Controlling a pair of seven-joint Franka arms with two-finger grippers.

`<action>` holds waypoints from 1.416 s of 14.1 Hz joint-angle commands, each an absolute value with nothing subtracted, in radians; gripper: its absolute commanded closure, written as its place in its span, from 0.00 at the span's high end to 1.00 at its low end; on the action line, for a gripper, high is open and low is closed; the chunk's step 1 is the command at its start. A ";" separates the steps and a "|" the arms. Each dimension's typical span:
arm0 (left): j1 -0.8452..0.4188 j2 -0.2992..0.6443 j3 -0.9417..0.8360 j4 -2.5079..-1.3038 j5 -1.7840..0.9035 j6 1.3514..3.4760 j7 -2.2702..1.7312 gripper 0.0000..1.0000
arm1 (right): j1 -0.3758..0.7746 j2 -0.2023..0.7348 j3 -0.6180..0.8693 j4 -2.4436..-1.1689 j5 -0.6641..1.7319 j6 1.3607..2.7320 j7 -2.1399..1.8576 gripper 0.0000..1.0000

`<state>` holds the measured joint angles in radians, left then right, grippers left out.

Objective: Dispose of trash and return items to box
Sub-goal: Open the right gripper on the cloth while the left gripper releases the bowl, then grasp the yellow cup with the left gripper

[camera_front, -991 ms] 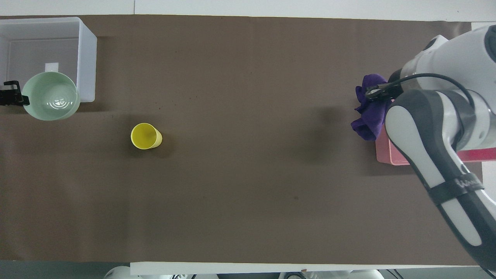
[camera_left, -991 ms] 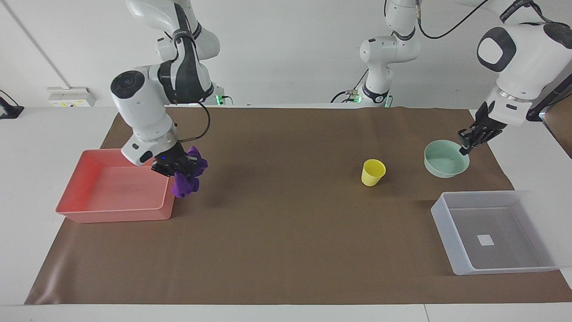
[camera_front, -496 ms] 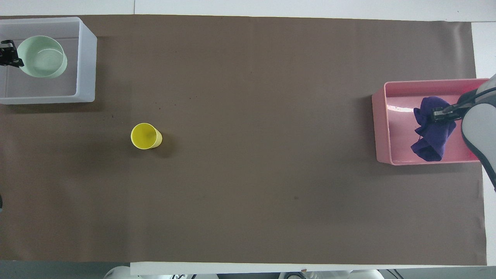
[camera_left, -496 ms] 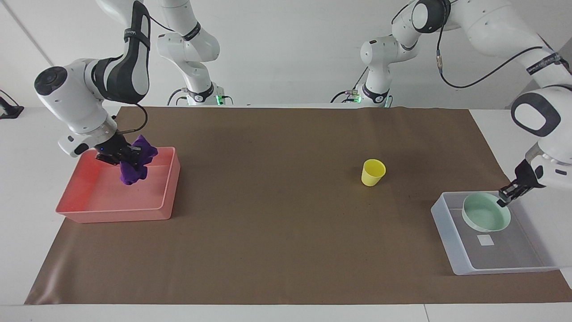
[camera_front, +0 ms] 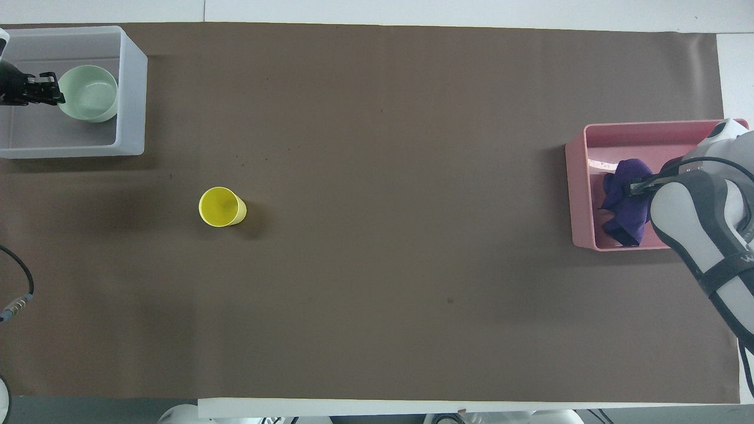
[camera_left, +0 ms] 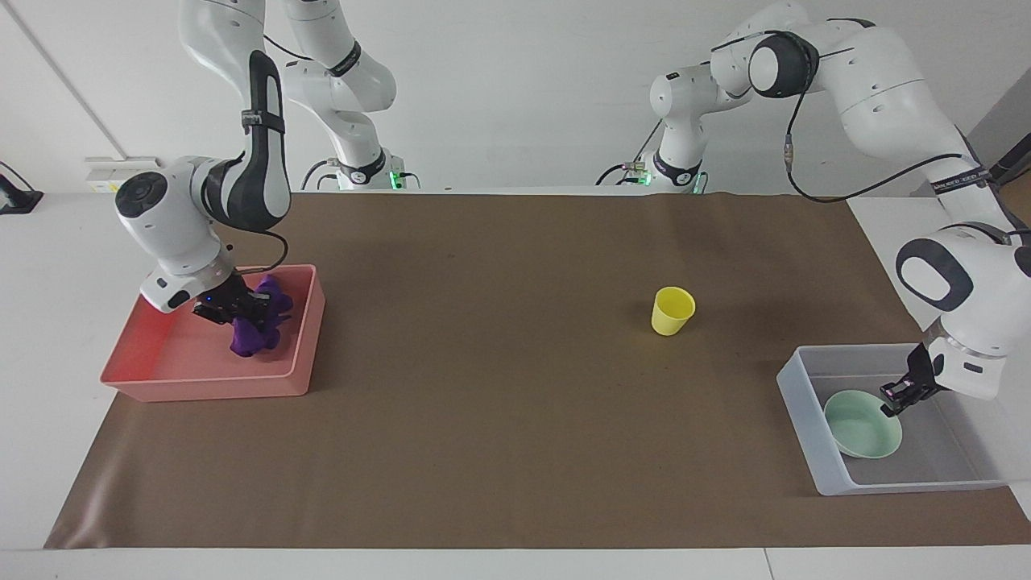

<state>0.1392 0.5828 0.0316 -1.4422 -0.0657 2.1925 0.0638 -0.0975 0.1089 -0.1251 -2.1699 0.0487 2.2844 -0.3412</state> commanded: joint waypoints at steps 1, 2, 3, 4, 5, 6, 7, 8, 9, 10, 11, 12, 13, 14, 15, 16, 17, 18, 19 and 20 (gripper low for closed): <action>0.141 0.526 0.028 -1.422 -0.077 2.127 0.097 1.00 | -0.109 0.091 -0.118 -2.152 0.035 2.252 -0.353 0.99; 0.132 0.479 0.028 -1.428 -0.072 2.090 0.095 1.00 | -0.109 0.081 -0.118 -2.128 0.037 2.202 -0.351 0.99; 0.124 0.424 0.025 -1.434 -0.071 2.015 0.084 1.00 | -0.107 0.077 -0.117 -2.082 0.046 2.125 -0.350 0.99; 0.094 0.370 0.025 -1.456 -0.068 1.937 0.090 1.00 | -0.097 0.077 -0.115 -2.033 0.057 2.058 -0.345 0.99; 0.071 0.309 0.025 -1.497 -0.066 1.866 0.089 1.00 | -0.092 0.077 -0.109 -1.987 0.060 2.002 -0.328 0.99; 0.049 0.229 0.023 -1.578 -0.064 1.809 0.083 1.00 | -0.065 0.077 -0.109 -1.950 0.063 1.961 -0.289 0.99; 0.007 0.140 0.025 -1.694 -0.066 1.798 0.069 1.00 | -0.036 0.077 -0.109 -1.924 0.064 1.933 -0.257 0.99; -0.036 0.058 0.018 -1.813 -0.066 1.787 0.005 1.00 | -0.008 0.075 -0.109 -1.887 0.064 1.896 -0.212 0.99; -0.082 0.002 0.014 -1.918 -0.066 1.792 -0.062 1.00 | 0.026 0.075 -0.109 -1.852 0.064 1.855 -0.168 0.99; -0.166 -0.039 0.015 -2.010 -0.066 1.830 -0.099 1.00 | 0.056 0.078 -0.109 -1.814 0.063 1.811 -0.117 0.99; -0.228 -0.073 0.015 -2.096 -0.066 1.935 -0.135 1.00 | 0.080 0.080 -0.109 -1.780 0.063 1.769 -0.073 0.99; -0.247 -0.086 0.012 -2.149 -0.066 2.003 -0.178 1.00 | 0.100 0.078 -0.109 -1.752 0.063 1.729 -0.052 0.99; -0.283 -0.089 0.012 -2.193 -0.066 2.041 -0.199 1.00 | 0.101 0.072 -0.109 -1.732 0.063 1.695 -0.054 0.99; -0.305 -0.080 0.012 -2.238 -0.066 2.098 -0.201 1.00 | 0.098 0.071 -0.110 -1.686 0.063 1.636 -0.055 0.99; -0.308 -0.068 0.012 -2.293 -0.066 2.202 -0.202 0.96 | 0.094 0.071 -0.110 -1.637 0.063 1.565 -0.055 0.99; -0.311 -0.057 0.012 -2.345 -0.066 2.314 -0.240 0.37 | 0.091 0.068 -0.115 -1.590 0.061 1.498 -0.057 0.99; -0.311 -0.054 0.012 -2.368 -0.066 2.356 -0.248 0.05 | 0.089 0.052 -0.120 -1.574 0.061 1.465 -0.058 0.99; -0.310 -0.039 0.012 -2.365 -0.066 2.367 -0.249 0.00 | 0.084 0.029 -0.121 -1.572 0.061 1.442 -0.060 0.99; -0.307 -0.034 0.012 -2.362 -0.066 2.370 -0.247 0.00 | 0.081 0.012 -0.121 -1.572 0.061 1.421 -0.061 0.99; -0.301 -0.032 0.012 -2.362 -0.066 2.370 -0.247 0.00 | 0.081 -0.003 -0.121 -1.572 0.061 1.398 -0.067 1.00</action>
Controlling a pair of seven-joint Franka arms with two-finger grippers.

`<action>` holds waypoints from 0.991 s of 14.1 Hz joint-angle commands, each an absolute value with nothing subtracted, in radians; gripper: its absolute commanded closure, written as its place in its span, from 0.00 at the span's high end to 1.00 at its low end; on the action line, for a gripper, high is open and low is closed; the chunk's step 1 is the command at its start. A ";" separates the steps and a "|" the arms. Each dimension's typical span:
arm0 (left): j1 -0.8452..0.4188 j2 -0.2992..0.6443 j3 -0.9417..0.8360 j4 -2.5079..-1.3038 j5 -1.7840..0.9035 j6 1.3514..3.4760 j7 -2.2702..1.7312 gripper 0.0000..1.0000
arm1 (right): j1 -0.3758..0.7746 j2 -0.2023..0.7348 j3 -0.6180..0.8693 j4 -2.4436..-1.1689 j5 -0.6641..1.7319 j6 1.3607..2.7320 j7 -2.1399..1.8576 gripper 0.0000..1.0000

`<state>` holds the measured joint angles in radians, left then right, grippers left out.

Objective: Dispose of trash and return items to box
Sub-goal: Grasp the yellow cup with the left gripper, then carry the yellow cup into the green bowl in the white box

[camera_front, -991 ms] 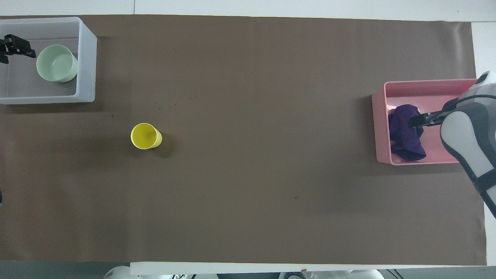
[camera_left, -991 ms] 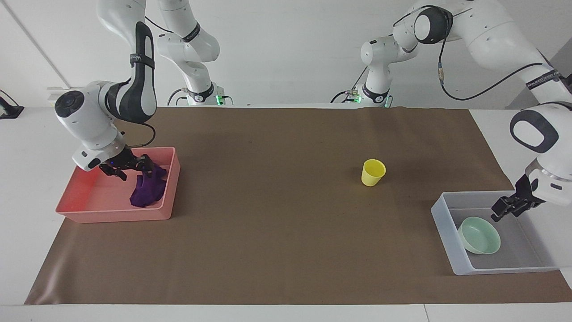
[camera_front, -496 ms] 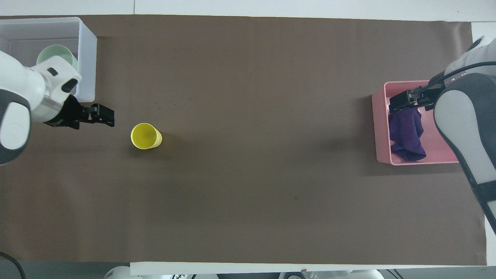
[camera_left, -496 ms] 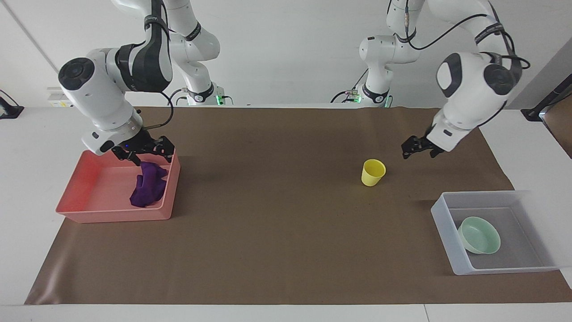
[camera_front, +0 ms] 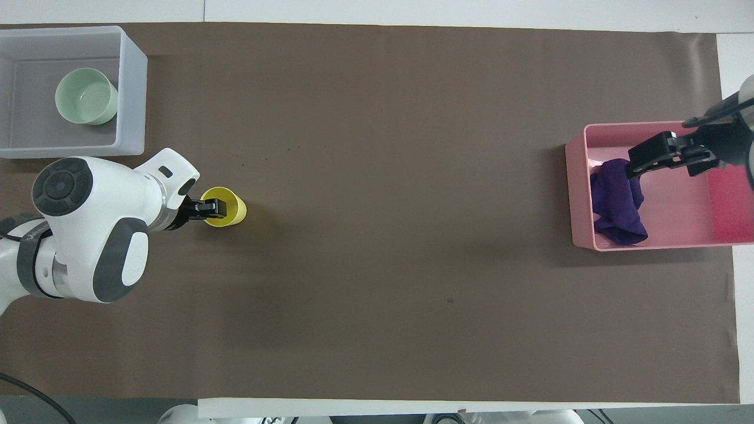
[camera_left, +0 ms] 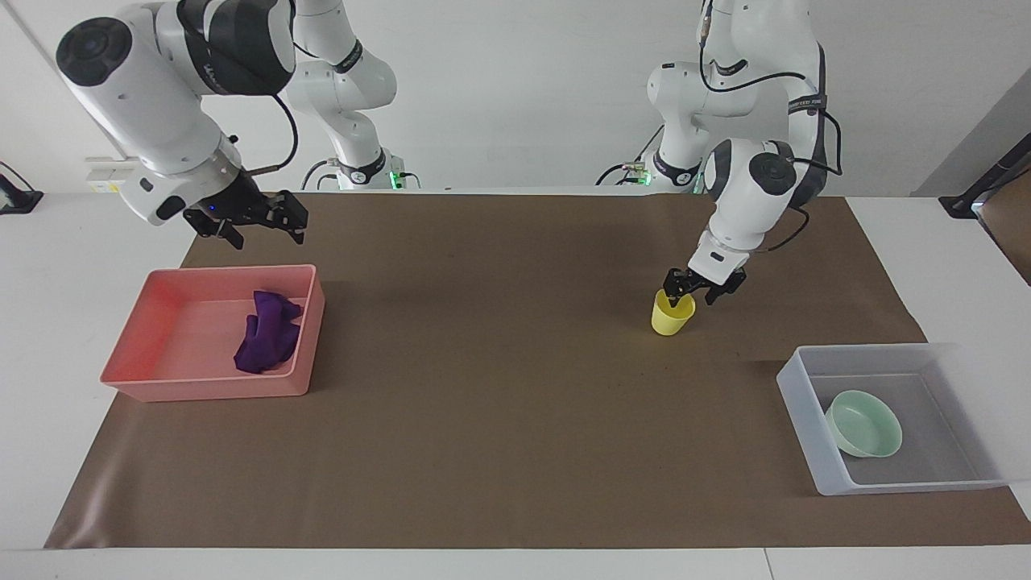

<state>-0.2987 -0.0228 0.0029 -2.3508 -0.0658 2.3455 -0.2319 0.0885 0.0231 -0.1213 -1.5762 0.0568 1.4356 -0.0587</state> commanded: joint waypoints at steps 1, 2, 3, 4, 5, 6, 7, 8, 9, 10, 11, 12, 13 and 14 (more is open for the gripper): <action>-0.299 -0.029 0.012 -2.355 -0.066 2.370 -0.256 0.00 | 0.081 -0.012 -0.123 -1.578 0.060 1.385 -0.092 1.00; -0.296 -0.009 0.012 -2.309 -0.067 2.364 -0.261 0.00 | 0.078 -0.014 -0.123 -1.583 0.061 1.381 -0.109 1.00; -0.293 0.021 0.015 -2.239 -0.078 2.340 -0.264 0.00 | 0.065 -0.014 -0.123 -1.583 0.060 1.376 -0.123 1.00; -0.285 0.046 0.018 -2.150 -0.098 2.277 -0.281 0.00 | 0.063 -0.015 -0.123 -1.585 0.054 1.370 -0.133 1.00; -0.275 0.078 0.023 -2.006 -0.139 2.152 -0.291 0.00 | 0.064 -0.020 -0.123 -1.591 0.049 1.362 -0.146 1.00; -0.253 0.115 0.026 -1.855 -0.162 2.009 -0.293 0.00 | 0.063 -0.021 -0.123 -1.591 0.049 1.361 -0.147 1.00; -0.215 0.158 0.026 -1.706 -0.182 1.900 -0.299 0.00 | 0.061 -0.021 -0.123 -1.592 0.049 1.361 -0.147 1.00; -0.186 0.181 0.028 -1.606 -0.204 1.834 -0.302 0.00 | 0.063 -0.023 -0.123 -1.595 0.049 1.361 -0.144 1.00; -0.152 0.199 0.028 -1.544 -0.207 1.797 -0.302 0.00 | 0.063 -0.023 -0.123 -1.597 0.049 1.362 -0.144 1.00; -0.118 0.216 0.028 -1.514 -0.195 1.787 -0.304 0.00 | 0.061 -0.023 -0.123 -1.598 0.049 1.368 -0.144 1.00; -0.080 0.224 0.029 -1.514 -0.163 1.811 -0.289 0.00 | 0.061 -0.023 -0.123 -1.600 0.049 1.371 -0.144 1.00; -0.033 0.238 0.028 -1.517 -0.122 1.851 -0.287 0.00 | 0.063 -0.023 -0.123 -1.601 0.048 1.374 -0.144 1.00; 0.025 0.280 0.026 -1.519 -0.108 1.894 -0.275 0.00 | 0.064 -0.025 -0.123 -1.608 0.041 1.387 -0.146 1.00; 0.064 0.323 0.026 -1.511 -0.109 1.922 -0.244 0.00 | 0.064 -0.028 -0.123 -1.611 0.026 1.399 -0.146 1.00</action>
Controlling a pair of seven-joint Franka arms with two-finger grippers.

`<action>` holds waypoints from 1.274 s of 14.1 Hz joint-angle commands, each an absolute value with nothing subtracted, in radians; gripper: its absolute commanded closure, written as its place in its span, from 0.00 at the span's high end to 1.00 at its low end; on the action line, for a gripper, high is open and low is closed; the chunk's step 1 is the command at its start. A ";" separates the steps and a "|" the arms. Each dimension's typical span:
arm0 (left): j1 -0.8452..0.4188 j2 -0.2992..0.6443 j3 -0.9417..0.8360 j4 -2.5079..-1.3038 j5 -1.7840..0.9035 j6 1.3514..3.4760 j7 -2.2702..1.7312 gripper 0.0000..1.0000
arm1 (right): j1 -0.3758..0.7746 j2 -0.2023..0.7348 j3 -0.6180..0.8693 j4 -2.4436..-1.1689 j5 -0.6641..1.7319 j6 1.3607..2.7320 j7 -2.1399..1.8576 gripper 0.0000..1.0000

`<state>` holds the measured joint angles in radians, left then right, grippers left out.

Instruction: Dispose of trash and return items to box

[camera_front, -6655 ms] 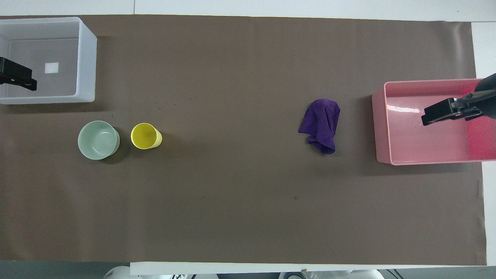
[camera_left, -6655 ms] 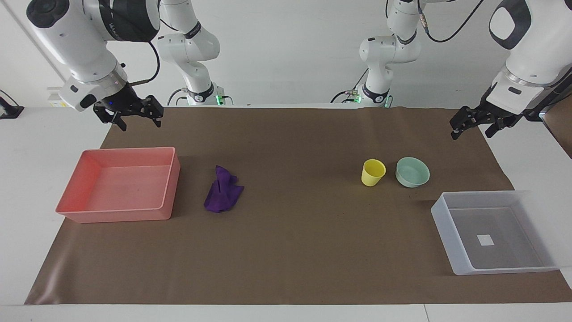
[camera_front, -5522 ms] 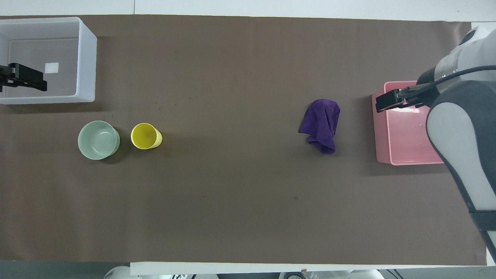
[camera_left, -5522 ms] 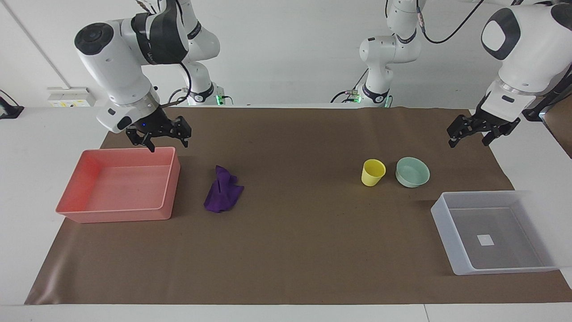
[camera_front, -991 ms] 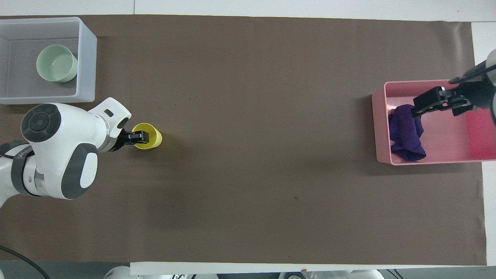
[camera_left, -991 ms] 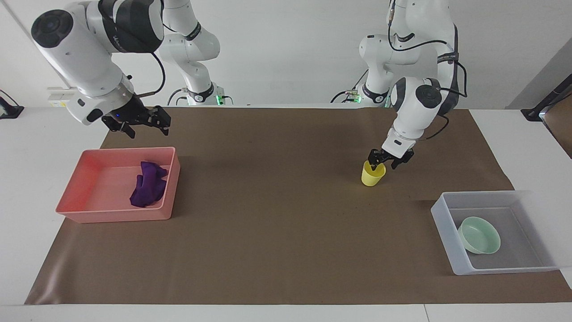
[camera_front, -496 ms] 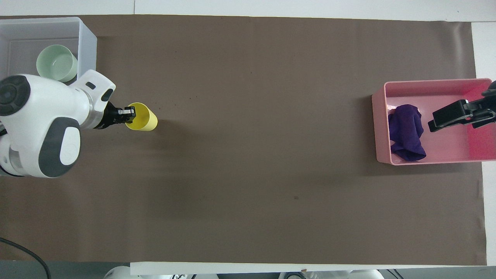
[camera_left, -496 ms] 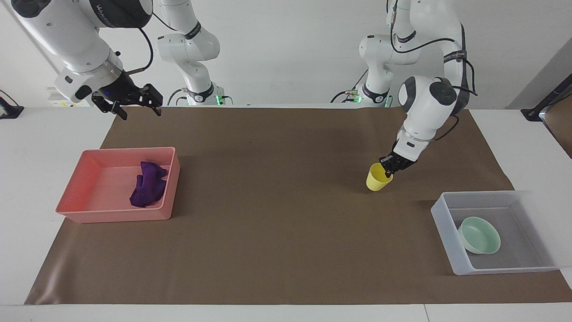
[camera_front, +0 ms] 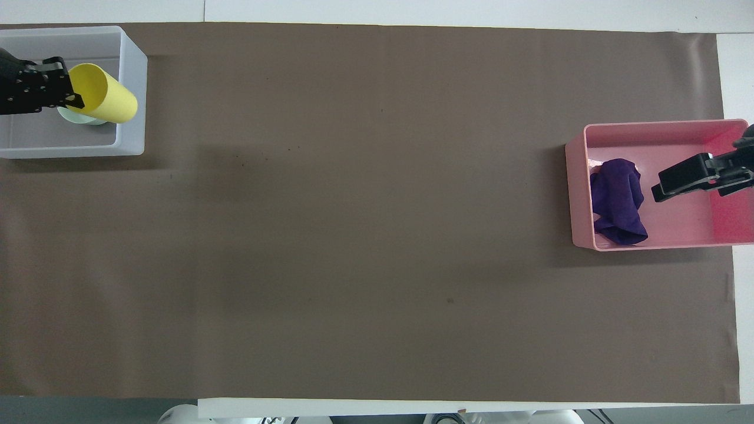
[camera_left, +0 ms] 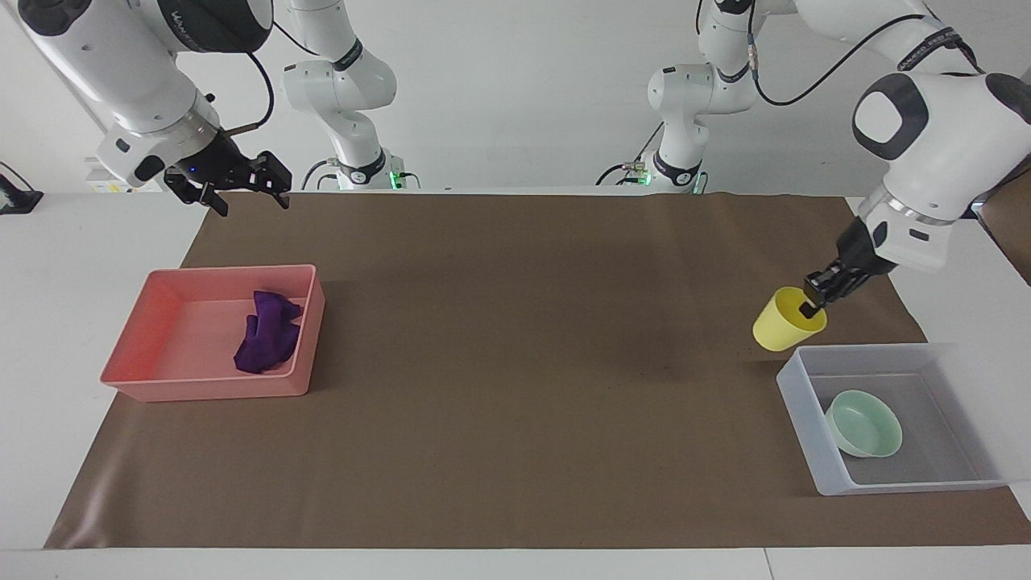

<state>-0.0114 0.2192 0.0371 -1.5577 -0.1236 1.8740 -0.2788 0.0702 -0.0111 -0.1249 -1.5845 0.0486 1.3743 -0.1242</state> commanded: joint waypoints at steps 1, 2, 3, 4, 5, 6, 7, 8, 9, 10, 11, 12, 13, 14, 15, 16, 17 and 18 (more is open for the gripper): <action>0.110 0.372 0.026 -1.506 -0.118 1.981 -0.206 0.00 | 0.064 -0.029 -0.123 -1.621 0.020 1.414 -0.144 1.00; 0.138 0.411 0.026 -1.508 -0.121 2.055 -0.198 0.00 | 0.063 -0.031 -0.123 -1.626 0.020 1.430 -0.143 1.00; 0.140 0.438 0.026 -1.515 -0.121 2.121 -0.196 0.00 | 0.063 -0.035 -0.123 -1.632 0.020 1.434 -0.143 1.00; 0.137 0.460 0.026 -1.519 -0.118 2.153 -0.195 0.00 | 0.063 -0.037 -0.123 -1.637 0.020 1.434 -0.141 1.00; 0.140 0.478 0.028 -1.519 -0.114 2.163 -0.190 0.00 | 0.064 -0.037 -0.123 -1.638 0.020 1.434 -0.140 1.00; 0.143 0.486 0.026 -1.526 -0.112 2.175 -0.166 0.00 | 0.064 -0.037 -0.123 -1.638 0.020 1.434 -0.138 1.00; 0.143 0.485 0.028 -1.546 -0.113 2.199 -0.114 0.21 | 0.063 -0.037 -0.121 -1.638 0.020 1.434 -0.138 1.00; 0.138 0.485 0.028 -1.554 -0.115 2.218 -0.091 0.95 | 0.061 -0.037 -0.123 -1.638 0.020 1.434 -0.141 1.00; 0.132 0.482 0.028 -1.548 -0.115 2.214 -0.091 1.00 | 0.061 -0.038 -0.121 -1.638 0.020 1.436 -0.143 1.00; 0.127 0.476 0.026 -1.548 -0.114 2.206 -0.089 1.00 | 0.061 -0.038 -0.123 -1.638 0.020 1.436 -0.143 1.00; 0.112 0.460 0.026 -1.552 -0.112 2.194 -0.087 1.00 | 0.061 -0.038 -0.123 -1.638 0.020 1.436 -0.143 1.00; 0.098 0.425 0.028 -1.554 -0.112 2.147 -0.090 1.00 | 0.061 -0.038 -0.123 -1.638 0.020 1.442 -0.144 1.00; 0.081 0.388 0.026 -1.552 -0.112 2.079 -0.094 1.00 | 0.061 -0.038 -0.121 -1.638 0.020 1.442 -0.144 1.00; 0.065 0.341 0.028 -1.554 -0.112 2.007 -0.094 1.00 | 0.061 -0.038 -0.121 -1.638 0.020 1.442 -0.144 1.00; 0.058 0.310 0.026 -1.552 -0.112 1.932 -0.094 1.00 | 0.061 -0.038 -0.121 -1.638 0.020 1.442 -0.144 1.00; 0.058 0.254 0.023 -1.566 -0.112 1.831 -0.094 1.00 | 0.061 -0.038 -0.121 -1.638 0.020 1.442 -0.144 1.00; 0.055 0.198 0.018 -1.600 -0.112 1.750 -0.095 1.00 | 0.061 -0.038 -0.123 -1.638 0.020 1.442 -0.144 1.00; 0.034 0.128 0.017 -1.647 -0.112 1.721 -0.081 1.00 | 0.061 -0.038 -0.121 -1.638 0.020 1.442 -0.144 1.00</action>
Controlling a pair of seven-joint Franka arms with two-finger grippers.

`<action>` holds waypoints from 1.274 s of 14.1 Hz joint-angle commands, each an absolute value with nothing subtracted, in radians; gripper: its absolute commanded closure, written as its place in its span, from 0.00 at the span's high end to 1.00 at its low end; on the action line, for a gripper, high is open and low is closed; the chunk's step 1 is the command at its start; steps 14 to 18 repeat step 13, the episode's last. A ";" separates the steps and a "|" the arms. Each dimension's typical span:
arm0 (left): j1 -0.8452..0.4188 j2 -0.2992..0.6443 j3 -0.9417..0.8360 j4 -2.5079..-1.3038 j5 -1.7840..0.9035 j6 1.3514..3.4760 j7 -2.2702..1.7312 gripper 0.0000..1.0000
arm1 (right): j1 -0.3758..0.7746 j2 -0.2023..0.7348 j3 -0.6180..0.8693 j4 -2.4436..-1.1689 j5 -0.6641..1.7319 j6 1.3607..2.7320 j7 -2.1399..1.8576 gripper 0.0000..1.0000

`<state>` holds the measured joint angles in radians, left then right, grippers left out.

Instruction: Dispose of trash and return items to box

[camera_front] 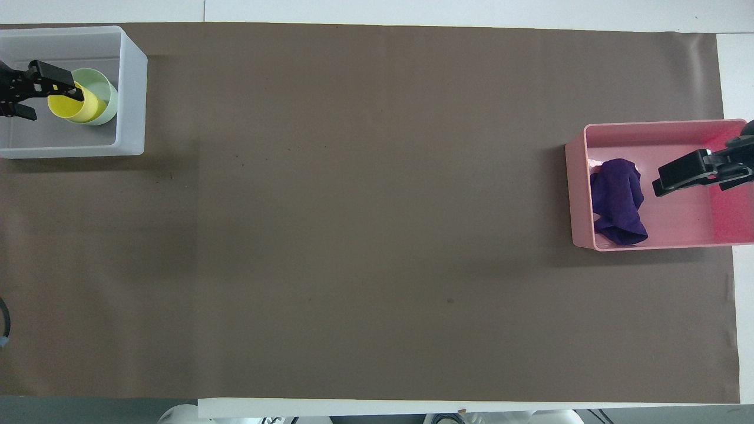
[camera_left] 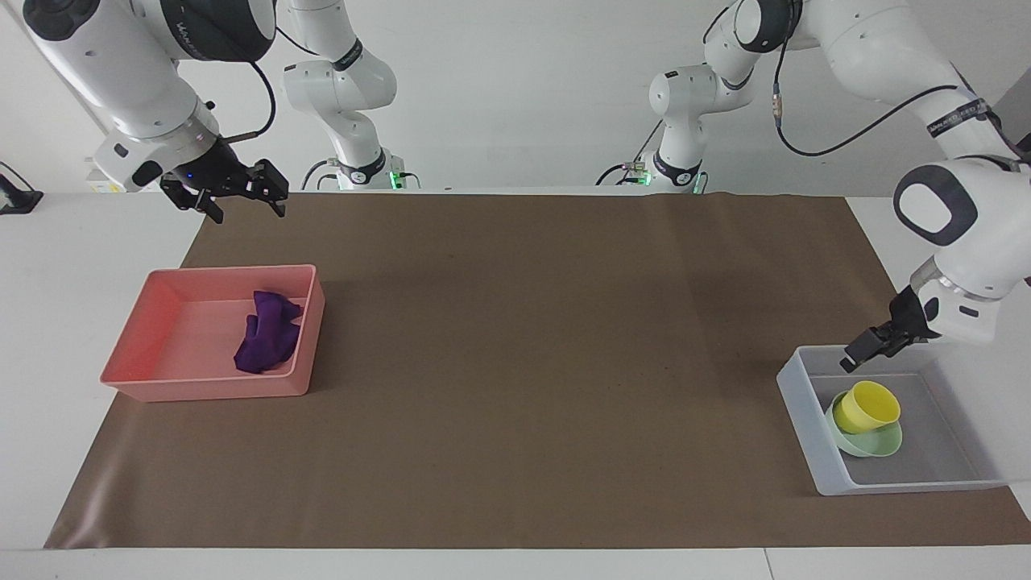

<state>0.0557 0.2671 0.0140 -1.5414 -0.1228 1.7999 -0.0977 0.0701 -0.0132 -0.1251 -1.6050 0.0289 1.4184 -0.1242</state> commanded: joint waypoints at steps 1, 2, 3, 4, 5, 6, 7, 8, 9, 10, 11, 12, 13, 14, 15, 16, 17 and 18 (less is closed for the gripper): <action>0.012 0.053 0.015 -1.699 -0.112 1.710 -0.077 1.00 | 0.061 -0.038 -0.123 -1.638 0.020 1.442 -0.144 1.00; 0.009 -0.019 0.015 -1.750 -0.112 1.672 -0.077 1.00 | 0.061 -0.038 -0.121 -1.638 0.020 1.442 -0.144 1.00; 0.000 -0.075 0.015 -1.782 -0.107 1.648 -0.074 1.00 | 0.063 -0.038 -0.123 -1.638 0.020 1.443 -0.143 1.00; -0.021 -0.093 0.015 -1.781 -0.086 1.646 -0.072 1.00 | 0.063 -0.038 -0.121 -1.638 0.020 1.443 -0.143 1.00; -0.040 -0.084 0.014 -1.760 -0.033 1.651 -0.063 1.00 | 0.063 -0.038 -0.121 -1.638 0.020 1.447 -0.144 1.00; -0.064 -0.078 0.012 -1.746 0.041 1.663 -0.020 1.00 | 0.063 -0.038 -0.121 -1.638 0.020 1.448 -0.144 1.00; -0.084 -0.075 0.009 -1.740 0.070 1.675 0.039 1.00 | 0.063 -0.038 -0.121 -1.638 0.020 1.448 -0.144 1.00; -0.090 -0.055 0.009 -1.700 0.072 1.664 0.055 1.00 | 0.063 -0.038 -0.121 -1.638 0.020 1.448 -0.144 1.00; -0.104 -0.016 0.006 -1.624 0.063 1.634 0.057 1.00 | 0.063 -0.038 -0.121 -1.638 0.020 1.448 -0.144 1.00; -0.115 0.006 0.006 -1.558 0.060 1.574 0.055 1.00 | 0.063 -0.037 -0.121 -1.638 0.020 1.448 -0.146 1.00; -0.115 0.027 0.006 -1.513 0.060 1.528 0.055 1.00 | 0.063 -0.038 -0.121 -1.638 0.020 1.450 -0.146 1.00; -0.115 0.035 0.006 -1.500 0.048 1.517 0.055 1.00 | 0.061 -0.038 -0.121 -1.638 0.020 1.454 -0.146 1.00; -0.114 0.035 0.008 -1.500 0.028 1.520 0.055 1.00 | 0.063 -0.038 -0.121 -1.638 0.020 1.460 -0.146 1.00; -0.114 0.035 0.008 -1.500 0.028 1.520 0.055 1.00 | 0.063 -0.038 -0.121 -1.638 0.020 1.460 -0.146 1.00; -0.114 0.035 0.008 -1.500 0.028 1.520 0.055 1.00 | 0.063 -0.038 -0.121 -1.638 0.020 1.460 -0.146 1.00; -0.114 0.035 0.008 -1.500 0.028 1.520 0.055 1.00 | 0.063 -0.038 -0.121 -1.638 0.020 1.460 -0.146 1.00; -0.114 0.035 0.008 -1.500 0.028 1.520 0.055 1.00 | 0.063 -0.038 -0.121 -1.638 0.020 1.460 -0.146 1.00; -0.114 0.035 0.008 -1.500 0.028 1.520 0.055 1.00 | 0.063 -0.038 -0.121 -1.638 0.020 1.460 -0.146 1.00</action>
